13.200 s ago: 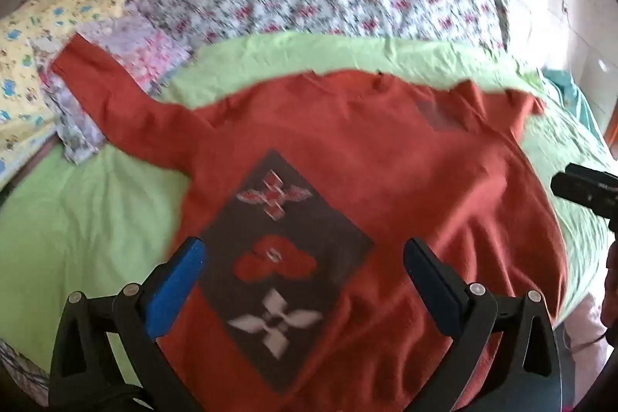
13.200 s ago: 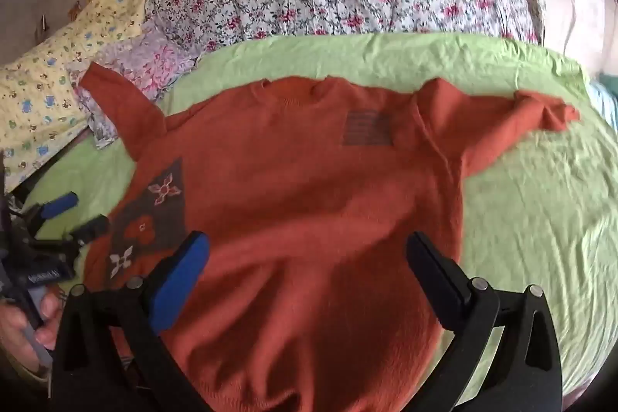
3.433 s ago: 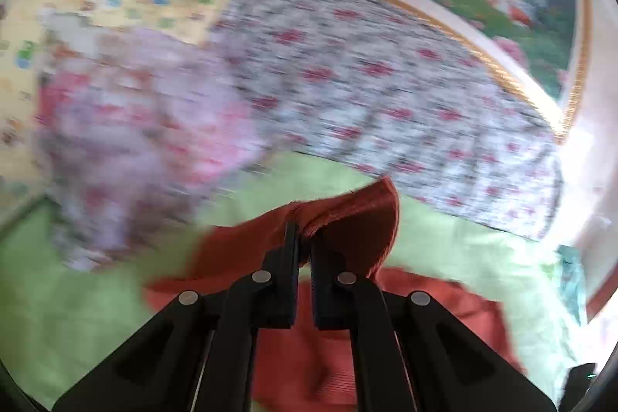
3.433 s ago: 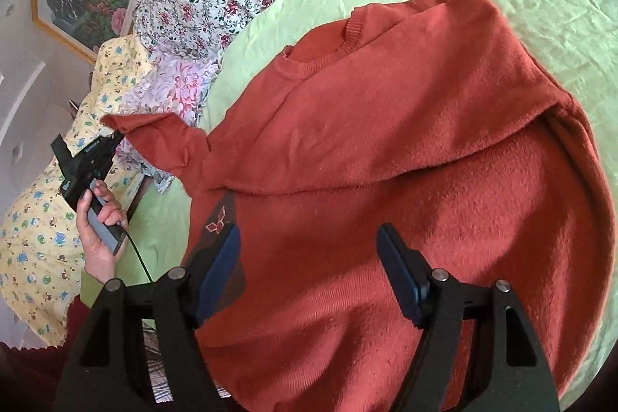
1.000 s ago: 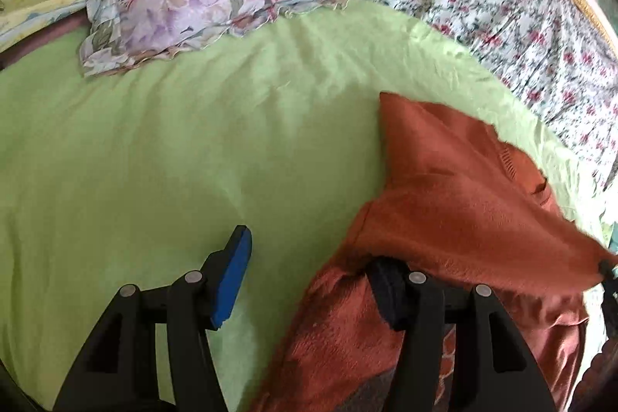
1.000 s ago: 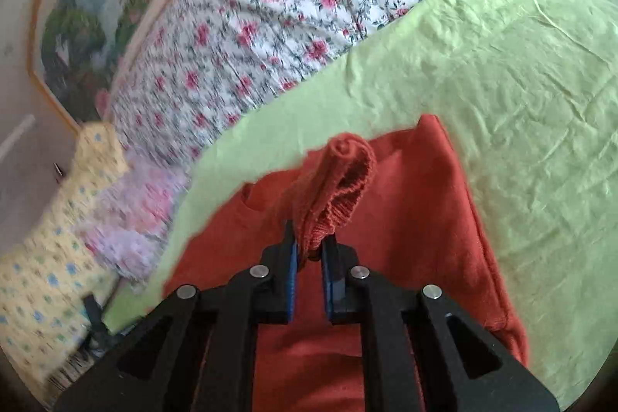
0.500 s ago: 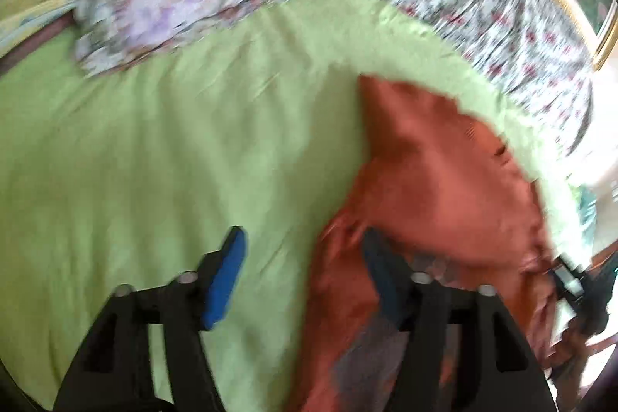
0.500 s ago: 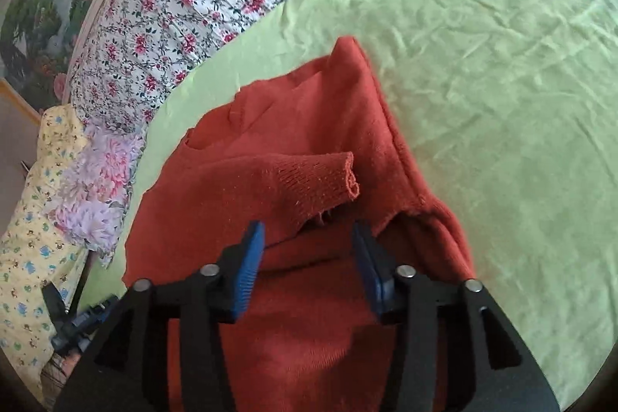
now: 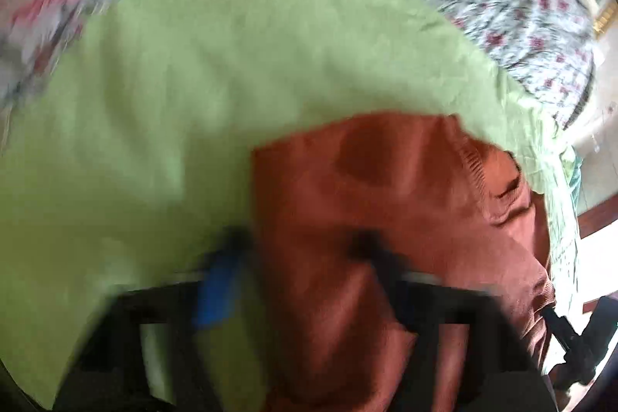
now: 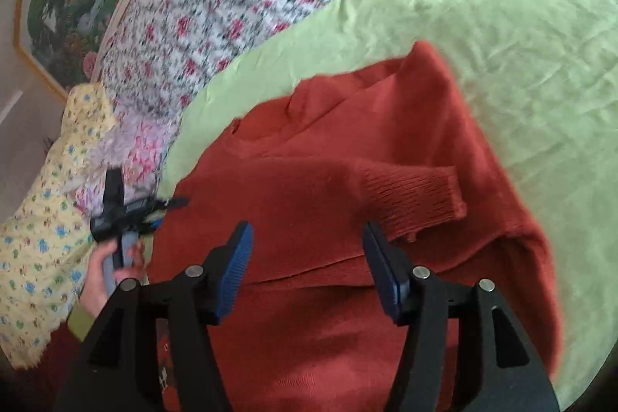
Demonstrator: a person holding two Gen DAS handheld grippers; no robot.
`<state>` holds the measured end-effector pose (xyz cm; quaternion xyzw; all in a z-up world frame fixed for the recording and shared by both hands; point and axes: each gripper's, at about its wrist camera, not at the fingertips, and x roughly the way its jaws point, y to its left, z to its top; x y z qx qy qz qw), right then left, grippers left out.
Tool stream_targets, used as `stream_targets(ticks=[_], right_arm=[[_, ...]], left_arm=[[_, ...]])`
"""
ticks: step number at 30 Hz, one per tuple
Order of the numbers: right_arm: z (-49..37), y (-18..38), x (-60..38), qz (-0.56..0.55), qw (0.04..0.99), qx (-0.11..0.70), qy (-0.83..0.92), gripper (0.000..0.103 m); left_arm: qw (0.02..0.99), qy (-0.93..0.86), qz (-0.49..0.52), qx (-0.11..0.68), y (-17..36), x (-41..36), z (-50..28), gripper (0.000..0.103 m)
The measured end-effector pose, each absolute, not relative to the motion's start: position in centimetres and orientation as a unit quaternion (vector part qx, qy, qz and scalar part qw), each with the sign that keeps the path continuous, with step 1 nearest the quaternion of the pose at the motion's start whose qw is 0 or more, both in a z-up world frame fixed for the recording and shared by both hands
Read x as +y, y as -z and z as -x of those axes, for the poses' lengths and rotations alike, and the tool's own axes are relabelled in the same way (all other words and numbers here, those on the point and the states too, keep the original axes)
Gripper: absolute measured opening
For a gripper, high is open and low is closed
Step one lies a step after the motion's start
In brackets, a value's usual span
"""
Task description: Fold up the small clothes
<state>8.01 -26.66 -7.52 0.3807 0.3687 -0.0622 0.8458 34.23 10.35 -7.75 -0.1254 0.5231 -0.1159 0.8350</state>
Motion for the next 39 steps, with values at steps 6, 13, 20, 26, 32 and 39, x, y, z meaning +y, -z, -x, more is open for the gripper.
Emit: stream_targets(ticks=[6, 13, 20, 26, 32, 39], right_arm=[[-9.4, 9.6, -27.8, -0.388, 0.840, 0.371, 0.075, 0.060], [-9.1, 9.3, -27.9, -0.379, 0.839, 0.382, 0.079, 0.060], [-5.6, 8.4, -29.6, -0.376, 0.828, 0.387, 0.154, 0.060], [-4.5, 7.5, -30.8, -0.398, 0.829, 0.363, 0.153, 0.061], [-6.6, 9.9, -33.0, -0.464, 0.789, 0.381, 0.132, 0.060], [-8.6, 4.3, -33.8, -0.446, 0.834, 0.315, 0.079, 0.008]], left_arm=[[0.878, 0.103, 0.095, 0.457, 5.3, 9.6, -34.8, 0.008], [0.870, 0.083, 0.102, 0.476, 7.7, 11.0, -34.6, 0.018], [0.869, 0.054, 0.104, 0.481, 5.4, 12.2, -27.8, 0.024], [0.870, 0.052, 0.084, 0.482, 6.3, 10.3, -20.5, 0.036], [0.867, 0.039, 0.082, 0.490, 6.9, 10.3, -20.2, 0.038], [0.867, 0.029, 0.067, 0.492, 7.2, 9.7, -20.5, 0.038]])
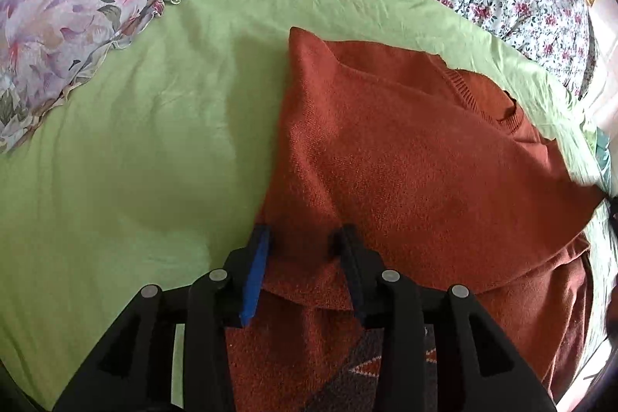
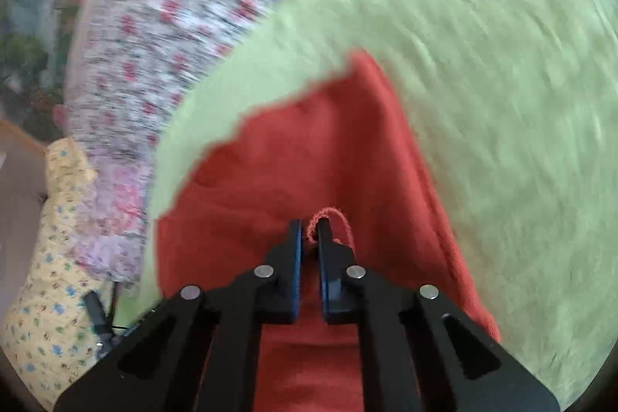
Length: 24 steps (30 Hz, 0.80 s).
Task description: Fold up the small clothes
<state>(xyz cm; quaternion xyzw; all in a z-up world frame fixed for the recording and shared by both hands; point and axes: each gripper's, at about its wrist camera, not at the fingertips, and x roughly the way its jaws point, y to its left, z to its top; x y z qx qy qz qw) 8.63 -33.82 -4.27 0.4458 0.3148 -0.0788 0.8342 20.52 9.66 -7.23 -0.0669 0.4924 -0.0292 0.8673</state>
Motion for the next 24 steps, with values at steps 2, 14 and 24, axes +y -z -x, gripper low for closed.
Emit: stream_targets(ticks=[2, 14, 24], right_arm=[[-8.5, -0.3, -32.7, -0.377, 0.883, 0.271, 0.067, 0.007], [-4.5, 9.8, -34.3, -0.409, 0.806, 0.398, 0.159, 0.007], [1.2, 3.9, -30.2, -0.412, 0.827, 0.359, 0.132, 0.044]], left_arm=[[0.866, 0.031, 0.068, 0.494, 7.3, 9.5, -20.8, 0.038], [0.865, 0.044, 0.040, 0.499, 7.1, 9.3, -20.1, 0.041], [0.865, 0.040, 0.084, 0.494, 5.4, 11.3, -13.1, 0.044]])
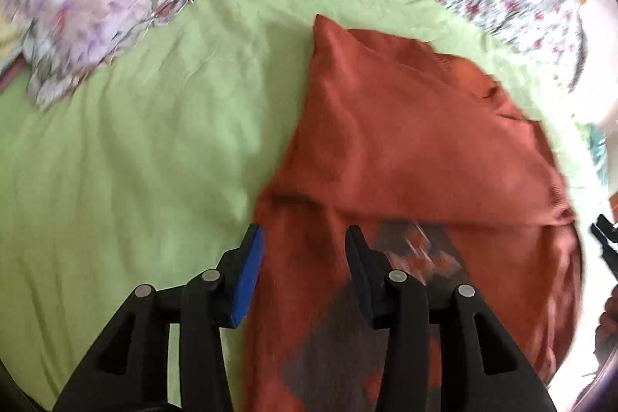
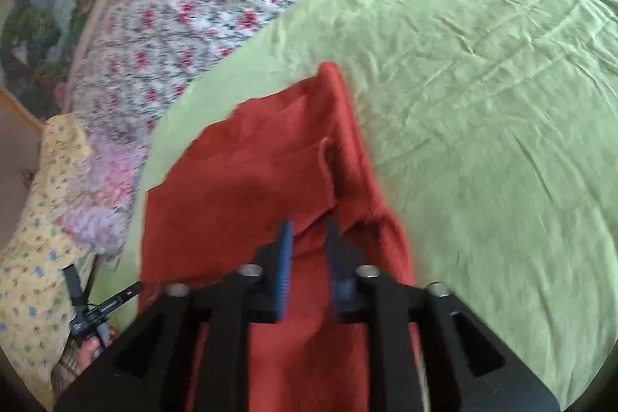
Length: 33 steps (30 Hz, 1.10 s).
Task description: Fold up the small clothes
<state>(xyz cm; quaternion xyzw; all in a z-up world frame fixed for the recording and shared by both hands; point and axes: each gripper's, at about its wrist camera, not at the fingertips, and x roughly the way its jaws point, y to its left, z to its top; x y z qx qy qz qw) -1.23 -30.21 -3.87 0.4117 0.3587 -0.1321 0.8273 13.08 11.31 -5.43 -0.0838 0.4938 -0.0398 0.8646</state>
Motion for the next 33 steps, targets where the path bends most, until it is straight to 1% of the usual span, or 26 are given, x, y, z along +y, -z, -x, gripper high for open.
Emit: stream_targets(ticks=[1, 2, 4, 8, 13, 17, 24, 31, 32, 33], right_arm=[[2.3, 3.1, -29.4, -0.404, 0.835, 0.352, 0.126, 0.055], [2.8, 2.7, -28.9, -0.398, 0.840, 0.349, 0.122, 0.056], [4.1, 2.0, -27.5, -0.385, 0.847, 0.350, 0.110, 0.056], [6.8, 1.5, -25.2, -0.373, 0.851, 0.357, 0.093, 0.056], [10.1, 2.1, -23.2, -0.380, 0.850, 0.357, 0.072, 0.056], [13.2, 3.0, -21.8, -0.378, 0.846, 0.370, 0.068, 0.056], [17.2, 6.0, -19.2, -0.386, 0.831, 0.399, 0.034, 0.056], [15.8, 9.9, -16.8, -0.423, 0.809, 0.408, -0.015, 0.056], [15.5, 10.2, -16.5, -0.423, 0.808, 0.410, -0.018, 0.055], [15.4, 10.4, -16.3, -0.423, 0.808, 0.410, -0.019, 0.052]], left_arm=[[0.865, 0.043, 0.086, 0.493, 5.3, 11.4, -12.3, 0.044], [0.866, 0.046, 0.086, 0.490, 5.1, 11.5, -10.9, 0.045], [0.866, 0.046, 0.085, 0.490, 5.1, 11.6, -8.7, 0.048], [0.859, 0.051, 0.109, 0.497, 5.6, 12.7, -4.0, 0.048], [0.850, 0.066, 0.145, 0.503, 6.6, 13.7, 0.4, 0.051], [0.847, 0.083, 0.162, 0.500, 7.7, 14.0, 3.7, 0.052], [0.845, 0.103, 0.198, 0.487, 9.0, 14.6, 6.6, 0.052], [0.842, 0.112, 0.206, 0.486, 9.6, 14.6, 7.6, 0.053], [0.841, 0.114, 0.207, 0.487, 9.7, 14.6, 7.8, 0.053], [0.841, 0.115, 0.208, 0.487, 9.9, 14.6, 7.9, 0.053]])
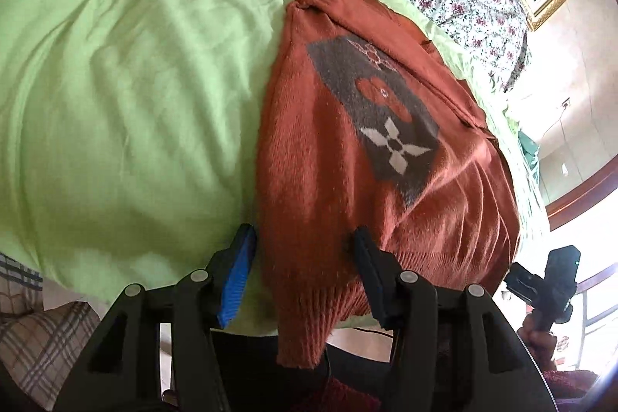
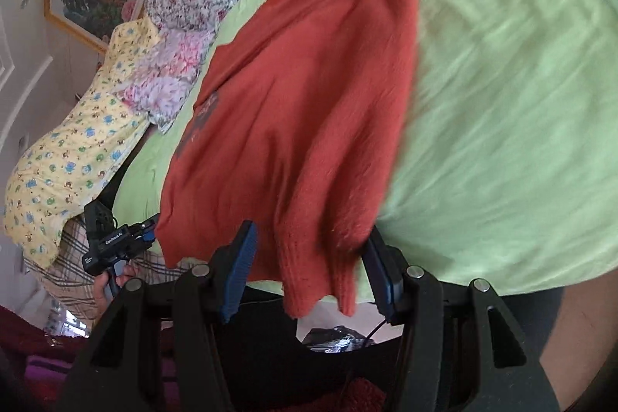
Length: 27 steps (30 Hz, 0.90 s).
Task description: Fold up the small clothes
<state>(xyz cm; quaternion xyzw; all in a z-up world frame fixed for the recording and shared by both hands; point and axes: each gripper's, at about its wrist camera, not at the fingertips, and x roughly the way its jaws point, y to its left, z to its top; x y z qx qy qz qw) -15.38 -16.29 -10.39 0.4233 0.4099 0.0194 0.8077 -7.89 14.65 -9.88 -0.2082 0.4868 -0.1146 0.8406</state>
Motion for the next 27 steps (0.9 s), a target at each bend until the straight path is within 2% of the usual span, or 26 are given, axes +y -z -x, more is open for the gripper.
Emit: stream_targets(ticks=[2, 3, 4, 5, 6, 7, 10, 13, 17, 19, 20, 22, 24, 26, 27], right_arm=[[15.3, 10.7, -16.3, -0.426, 0.808, 0.406, -0.018, 0.039], [15.4, 10.8, -16.5, -0.430, 0.806, 0.407, -0.018, 0.023], [15.6, 10.8, -16.8, -0.434, 0.804, 0.407, -0.017, 0.015], [15.9, 10.7, -17.1, -0.437, 0.803, 0.404, -0.017, 0.014], [16.2, 10.4, -17.3, -0.438, 0.804, 0.401, -0.018, 0.012], [16.7, 10.0, -17.6, -0.439, 0.806, 0.396, -0.022, 0.011], [19.0, 7.9, -18.8, -0.449, 0.815, 0.364, -0.042, 0.009], [21.4, 7.2, -20.6, -0.459, 0.817, 0.347, -0.043, 0.007], [21.7, 9.1, -21.4, -0.468, 0.806, 0.360, -0.027, 0.007], [21.3, 10.1, -21.2, -0.478, 0.798, 0.366, -0.024, 0.007], [21.2, 10.7, -21.1, -0.485, 0.793, 0.367, -0.028, 0.007], [21.1, 11.1, -20.8, -0.479, 0.794, 0.373, -0.030, 0.008], [20.9, 11.6, -20.8, -0.475, 0.792, 0.385, -0.018, 0.010], [20.6, 12.2, -20.8, -0.480, 0.783, 0.394, -0.010, 0.014], [20.5, 12.3, -20.6, -0.480, 0.782, 0.397, -0.007, 0.022]], left_arm=[[0.840, 0.115, 0.214, 0.486, 10.1, 14.7, 8.0, 0.052], [0.840, 0.116, 0.214, 0.485, 10.2, 14.8, 8.0, 0.050], [0.841, 0.117, 0.211, 0.484, 10.1, 14.7, 8.0, 0.046], [0.843, 0.116, 0.203, 0.484, 10.1, 14.6, 8.0, 0.037], [0.845, 0.116, 0.193, 0.485, 10.0, 14.5, 8.1, 0.012], [0.846, 0.120, 0.183, 0.486, 9.9, 14.4, 8.2, 0.008], [0.853, 0.133, 0.175, 0.474, 8.8, 14.6, 8.8, 0.006], [0.855, 0.149, 0.168, 0.466, 8.4, 14.5, 9.0, 0.006], [0.840, 0.141, 0.167, 0.496, 10.3, 14.4, 8.2, 0.007], [0.836, 0.141, 0.180, 0.499, 10.6, 14.6, 8.1, 0.011], [0.831, 0.145, 0.192, 0.501, 10.7, 14.8, 8.1, 0.018], [0.820, 0.158, 0.215, 0.507, 11.2, 15.1, 8.1, 0.038], [0.813, 0.165, 0.227, 0.510, 11.6, 15.2, 8.1, 0.043], [0.819, 0.160, 0.207, 0.511, 11.5, 14.5, 8.2, 0.043], [0.822, 0.158, 0.194, 0.511, 11.4, 14.1, 8.3, 0.043]])
